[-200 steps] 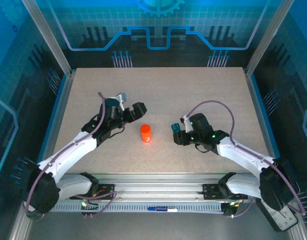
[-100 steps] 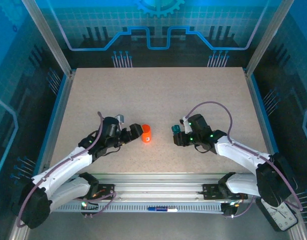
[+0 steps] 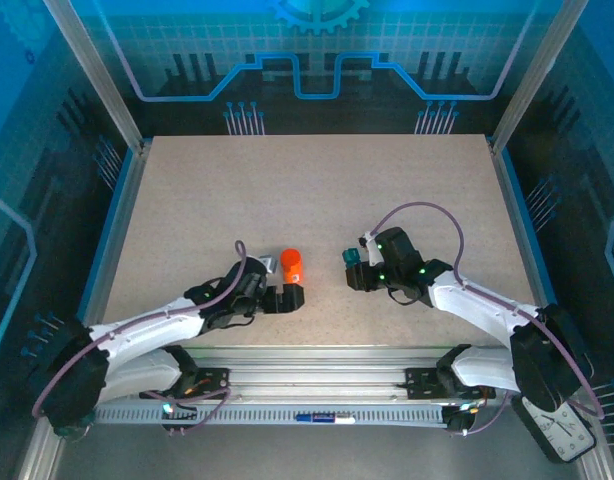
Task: Sort the pills into containers
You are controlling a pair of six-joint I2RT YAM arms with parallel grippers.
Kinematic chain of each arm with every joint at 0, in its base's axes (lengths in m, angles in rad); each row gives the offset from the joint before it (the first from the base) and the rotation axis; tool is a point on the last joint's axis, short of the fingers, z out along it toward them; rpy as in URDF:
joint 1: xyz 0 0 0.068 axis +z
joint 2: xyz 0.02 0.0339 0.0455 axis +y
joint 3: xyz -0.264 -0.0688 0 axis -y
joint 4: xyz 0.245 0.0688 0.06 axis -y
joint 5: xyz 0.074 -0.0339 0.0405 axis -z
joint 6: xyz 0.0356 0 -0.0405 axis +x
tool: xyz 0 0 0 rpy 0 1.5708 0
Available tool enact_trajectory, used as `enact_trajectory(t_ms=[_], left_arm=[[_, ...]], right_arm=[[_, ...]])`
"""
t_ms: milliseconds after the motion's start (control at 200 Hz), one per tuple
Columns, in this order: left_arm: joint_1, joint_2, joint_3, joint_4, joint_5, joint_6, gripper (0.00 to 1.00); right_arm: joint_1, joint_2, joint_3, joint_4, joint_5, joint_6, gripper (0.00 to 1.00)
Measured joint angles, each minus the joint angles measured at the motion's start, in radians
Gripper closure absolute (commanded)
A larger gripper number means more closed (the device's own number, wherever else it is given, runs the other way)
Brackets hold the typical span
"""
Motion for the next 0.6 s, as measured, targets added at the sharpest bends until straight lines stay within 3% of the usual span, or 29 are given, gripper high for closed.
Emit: enact_trajectory(t_ms=[315, 600], left_arm=[[-0.003, 0.189, 0.025, 0.145, 0.001, 0.064, 0.01], [-0.004, 0.268, 0.068, 0.214, 0.001, 0.093, 0.01]], right_arm=[[0.000, 0.000, 0.000, 0.004, 0.002, 0.000, 0.60], [-0.008, 0.000, 0.000, 0.004, 0.004, 0.000, 0.60]])
